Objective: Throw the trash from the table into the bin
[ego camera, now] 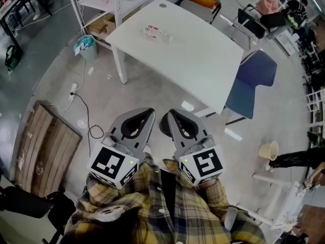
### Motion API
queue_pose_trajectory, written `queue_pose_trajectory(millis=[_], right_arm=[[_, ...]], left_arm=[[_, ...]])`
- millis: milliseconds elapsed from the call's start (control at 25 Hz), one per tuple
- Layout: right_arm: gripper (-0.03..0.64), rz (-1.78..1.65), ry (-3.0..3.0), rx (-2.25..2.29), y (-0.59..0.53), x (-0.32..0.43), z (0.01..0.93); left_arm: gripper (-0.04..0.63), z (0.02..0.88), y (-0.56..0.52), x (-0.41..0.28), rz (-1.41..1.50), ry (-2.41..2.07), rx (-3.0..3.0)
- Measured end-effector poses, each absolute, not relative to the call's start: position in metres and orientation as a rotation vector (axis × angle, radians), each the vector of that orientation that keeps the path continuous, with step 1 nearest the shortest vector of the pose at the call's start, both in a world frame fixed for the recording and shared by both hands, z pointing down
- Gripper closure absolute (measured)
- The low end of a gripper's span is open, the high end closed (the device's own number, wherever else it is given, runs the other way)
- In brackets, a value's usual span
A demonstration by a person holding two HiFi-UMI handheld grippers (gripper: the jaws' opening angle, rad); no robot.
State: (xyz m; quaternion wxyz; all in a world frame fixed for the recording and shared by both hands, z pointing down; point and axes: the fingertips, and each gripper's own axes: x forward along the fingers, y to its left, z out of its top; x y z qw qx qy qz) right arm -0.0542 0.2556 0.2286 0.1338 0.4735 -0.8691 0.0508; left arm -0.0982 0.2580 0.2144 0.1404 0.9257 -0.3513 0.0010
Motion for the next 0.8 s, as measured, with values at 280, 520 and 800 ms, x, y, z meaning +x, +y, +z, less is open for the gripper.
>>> queue_pose_trajectory(millis=[280, 520, 800], right_arm=[[0.618, 0.180, -2.511, 1.358, 0.215, -0.078, 0.244], [0.618, 0.204, -2.479, 1.402, 0.154, -0.108, 0.249], [0.618, 0.224, -2.419, 1.478, 0.080, -0.141, 0.252]], left_arm=[[0.589, 0.226, 0.216, -0.121, 0.003, -1.013, 2.652], [0.589, 0.229, 0.155, -0.151, 0.029, -0.955, 2.671], [0.588, 0.229, 0.083, -0.191, 0.059, -0.859, 2.703]])
